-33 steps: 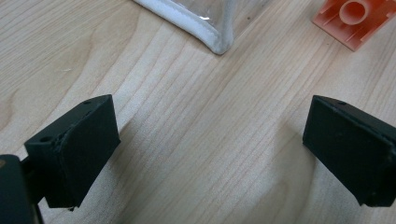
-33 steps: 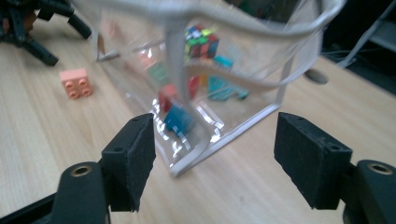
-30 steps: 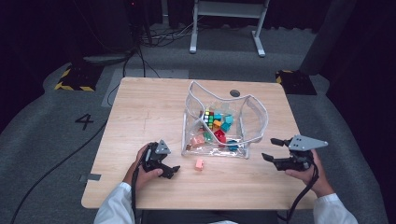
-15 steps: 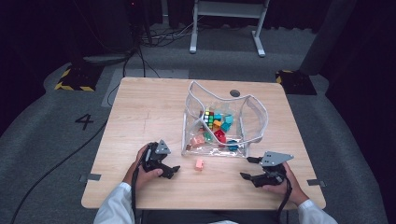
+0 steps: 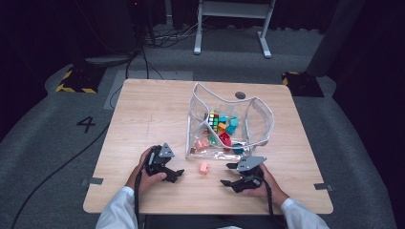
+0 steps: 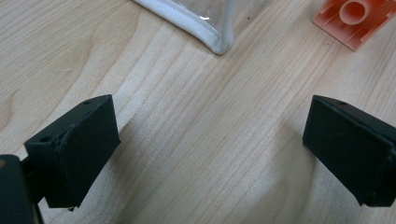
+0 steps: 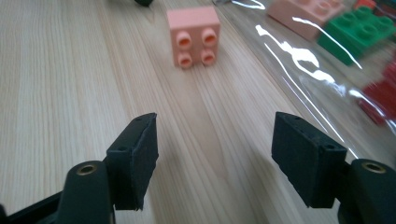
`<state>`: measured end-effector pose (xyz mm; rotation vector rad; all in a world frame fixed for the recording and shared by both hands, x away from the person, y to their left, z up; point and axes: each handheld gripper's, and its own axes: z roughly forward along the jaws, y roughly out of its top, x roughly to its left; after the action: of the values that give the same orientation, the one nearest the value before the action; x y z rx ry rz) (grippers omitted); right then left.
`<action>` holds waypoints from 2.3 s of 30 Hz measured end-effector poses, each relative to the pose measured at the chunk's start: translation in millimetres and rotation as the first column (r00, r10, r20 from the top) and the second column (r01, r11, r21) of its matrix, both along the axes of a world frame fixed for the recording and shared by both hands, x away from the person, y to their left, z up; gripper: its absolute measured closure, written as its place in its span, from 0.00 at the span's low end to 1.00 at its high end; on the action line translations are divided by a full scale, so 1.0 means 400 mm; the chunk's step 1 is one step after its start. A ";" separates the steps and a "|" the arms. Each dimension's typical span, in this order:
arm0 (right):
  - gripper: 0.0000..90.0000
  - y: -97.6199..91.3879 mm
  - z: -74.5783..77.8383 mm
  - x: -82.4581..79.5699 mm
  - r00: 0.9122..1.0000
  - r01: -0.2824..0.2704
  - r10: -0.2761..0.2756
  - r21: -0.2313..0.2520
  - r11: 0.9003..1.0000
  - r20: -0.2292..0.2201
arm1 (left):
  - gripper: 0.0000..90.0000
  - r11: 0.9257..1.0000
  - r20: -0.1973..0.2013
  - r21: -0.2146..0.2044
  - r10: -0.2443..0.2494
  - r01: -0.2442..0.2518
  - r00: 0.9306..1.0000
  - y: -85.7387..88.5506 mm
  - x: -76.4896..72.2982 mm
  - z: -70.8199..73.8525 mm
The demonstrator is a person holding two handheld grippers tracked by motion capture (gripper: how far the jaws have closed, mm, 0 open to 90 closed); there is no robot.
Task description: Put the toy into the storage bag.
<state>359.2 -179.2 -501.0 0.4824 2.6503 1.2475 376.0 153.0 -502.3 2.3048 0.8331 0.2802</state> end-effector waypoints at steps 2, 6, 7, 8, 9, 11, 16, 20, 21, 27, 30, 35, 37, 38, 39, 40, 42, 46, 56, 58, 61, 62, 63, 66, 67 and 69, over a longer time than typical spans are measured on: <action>0.35 0.023 -0.003 0.004 1.000 -0.006 0.006 0.013 1.000 -0.020 | 0.04 1.000 0.002 -0.002 0.001 -0.001 1.000 0.000 0.000 -0.001; 0.35 0.056 -0.004 0.009 0.999 0.005 -0.005 -0.011 1.000 -0.042 | 0.04 1.000 0.000 0.000 0.000 0.000 1.000 0.000 0.000 0.000; 0.34 0.064 -0.004 0.014 0.999 -0.004 0.003 -0.020 1.000 -0.034 | 0.04 1.000 0.003 -0.002 0.000 0.000 1.000 0.000 0.000 -0.001; 0.33 0.074 -0.006 0.018 0.999 -0.008 0.007 -0.028 1.000 -0.038 | 0.04 1.000 -0.003 -0.007 -0.007 0.006 1.000 -0.001 0.001 -0.001; 0.32 0.082 -0.006 0.022 0.999 -0.011 0.009 -0.033 0.999 -0.049 | 0.04 1.000 -0.003 -0.008 -0.007 0.007 1.000 -0.001 0.001 -0.001; 0.32 0.093 -0.005 0.029 0.999 -0.012 0.010 -0.034 0.999 -0.045 | 0.04 1.000 0.001 -0.003 -0.006 0.006 1.000 0.000 0.001 -0.001; 0.32 0.122 -0.006 0.039 0.999 -0.021 0.019 -0.030 0.999 -0.049 | 0.04 1.000 -0.004 -0.005 -0.004 0.004 1.000 0.000 0.000 -0.001; 0.34 0.143 -0.007 0.047 0.999 -0.032 0.030 -0.036 0.999 -0.041 | 0.04 1.000 -0.005 -0.012 -0.009 0.009 1.000 -0.001 0.002 -0.002; 0.37 0.149 -0.008 0.049 0.998 -0.051 0.050 -0.025 0.998 -0.034 | 0.04 1.000 -0.003 -0.010 -0.007 0.007 1.000 -0.001 0.001 -0.002; 0.56 0.156 -0.005 0.046 0.997 -0.062 0.061 -0.022 0.998 -0.042 | 0.04 1.000 -0.006 -0.011 -0.008 0.008 1.000 -0.001 0.001 -0.002; 0.64 0.154 -0.005 0.051 0.996 -0.088 0.088 -0.006 0.996 -0.019 | 0.04 1.000 -0.001 -0.006 -0.007 0.007 1.000 -0.001 0.001 -0.001; 0.65 0.148 -0.004 0.042 0.996 -0.076 0.075 -0.013 0.997 -0.041 | 0.04 1.000 -0.001 -0.002 -0.003 0.003 1.000 0.000 0.000 0.000; 0.65 0.140 -0.005 0.042 0.995 -0.097 0.097 -0.005 0.995 -0.014 | 0.04 1.000 -0.006 -0.013 -0.008 0.008 1.000 -0.001 0.001 -0.002; 0.65 0.135 -0.004 0.033 0.996 -0.075 0.075 -0.010 0.997 -0.041 | 0.04 1.000 -0.005 -0.011 -0.008 0.008 1.000 -0.001 0.001 -0.002; 0.65 0.128 -0.004 0.030 0.996 -0.080 0.080 -0.009 0.997 -0.037 | 0.04 1.000 -0.005 -0.010 -0.009 0.009 1.000 -0.001 0.001 -0.002; 0.65 0.120 -0.005 0.028 0.996 -0.087 0.086 -0.009 0.996 -0.031 | 0.04 1.000 -0.005 -0.012 -0.009 0.009 1.000 -0.001 0.001 -0.002; 0.65 0.102 -0.005 0.022 0.995 -0.092 0.092 -0.006 0.996 -0.029 | 0.04 1.000 -0.005 -0.011 -0.008 0.008 1.000 -0.001 0.001 -0.002; 0.65 0.064 -0.004 0.007 0.997 -0.070 0.069 -0.017 0.997 -0.044 | 0.04 1.000 -0.004 -0.011 -0.008 0.008 1.000 -0.001 0.001 -0.002; 0.66 -0.015 -0.004 -0.007 0.998 -0.062 0.062 -0.014 0.998 -0.004 | 0.04 1.000 -0.003 -0.012 -0.009 0.009 1.000 -0.001 0.001 -0.002; 0.66 -0.038 0.000 -0.016 0.999 -0.023 0.022 -0.023 0.999 -0.035 | 0.04 1.000 -0.002 -0.008 -0.015 0.015 1.000 0.000 0.001 -0.002; 0.66 -0.077 0.010 -0.016 1.000 -0.005 0.004 -0.025 1.000 -0.029 | 0.04 1.000 -0.006 -0.010 -0.014 0.014 1.000 0.000 0.001 -0.002; 0.66 -0.092 0.015 -0.016 0.999 0.010 -0.010 -0.012 1.000 -0.039 | 0.04 1.000 -0.006 -0.011 -0.014 0.014 1.000 0.000 0.001 -0.002; 0.66 -0.107 0.020 -0.014 0.999 0.014 -0.014 -0.007 1.000 -0.040 | 0.04 1.000 -0.006 -0.010 -0.014 0.014 1.000 0.000 0.001 -0.002; 0.66 -0.144 0.027 -0.010 1.000 0.019 -0.019 -0.012 1.000 0.002 | 0.04 1.000 -0.005 -0.010 -0.014 0.014 1.000 0.000 0.001 -0.002; 0.66 -0.158 0.028 -0.011 0.999 0.034 -0.034 -0.012 0.999 0.004 | 0.04 1.000 -0.005 -0.010 -0.013 0.013 1.000 0.000 0.001 -0.002; 0.66 -0.186 0.032 -0.014 0.999 0.055 -0.055 -0.011 0.998 0.003 | 0.04 1.000 -0.006 -0.010 -0.014 0.014 1.000 0.000 0.001 -0.002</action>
<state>353.6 -253.5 -488.4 0.5468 2.6214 1.2165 376.4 153.0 -503.1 2.3022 0.8188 0.2627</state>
